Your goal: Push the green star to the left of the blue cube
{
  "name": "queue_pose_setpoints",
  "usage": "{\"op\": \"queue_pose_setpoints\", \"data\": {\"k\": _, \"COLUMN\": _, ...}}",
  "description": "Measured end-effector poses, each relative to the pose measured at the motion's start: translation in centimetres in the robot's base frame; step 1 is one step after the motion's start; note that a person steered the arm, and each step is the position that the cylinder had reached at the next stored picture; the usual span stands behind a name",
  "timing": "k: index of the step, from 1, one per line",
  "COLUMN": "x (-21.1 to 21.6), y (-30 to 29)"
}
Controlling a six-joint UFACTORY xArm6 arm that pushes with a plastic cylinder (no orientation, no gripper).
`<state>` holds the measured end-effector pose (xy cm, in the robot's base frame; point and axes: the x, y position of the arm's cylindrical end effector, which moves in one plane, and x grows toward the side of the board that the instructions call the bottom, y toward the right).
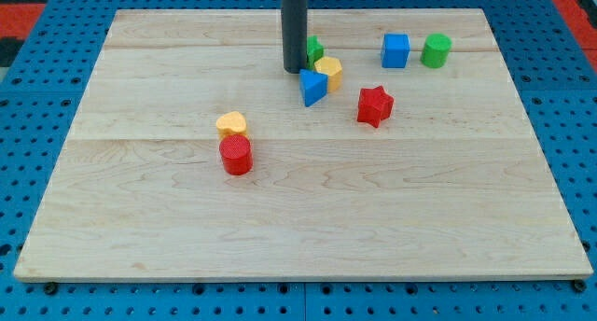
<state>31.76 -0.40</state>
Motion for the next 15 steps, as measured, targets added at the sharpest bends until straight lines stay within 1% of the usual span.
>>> {"op": "queue_pose_setpoints", "data": {"k": 1, "x": 0.0, "y": 0.6}}
{"op": "queue_pose_setpoints", "data": {"k": 2, "x": -0.3, "y": -0.7}}
{"op": "queue_pose_setpoints", "data": {"k": 3, "x": -0.4, "y": -6.9}}
{"op": "queue_pose_setpoints", "data": {"k": 4, "x": -1.9, "y": -8.0}}
{"op": "queue_pose_setpoints", "data": {"k": 5, "x": -2.2, "y": -6.2}}
{"op": "queue_pose_setpoints", "data": {"k": 6, "x": -2.3, "y": -2.9}}
{"op": "queue_pose_setpoints", "data": {"k": 7, "x": -3.3, "y": -0.8}}
{"op": "queue_pose_setpoints", "data": {"k": 8, "x": -4.5, "y": -1.1}}
{"op": "queue_pose_setpoints", "data": {"k": 9, "x": -4.8, "y": -0.2}}
{"op": "queue_pose_setpoints", "data": {"k": 15, "x": -3.1, "y": 0.2}}
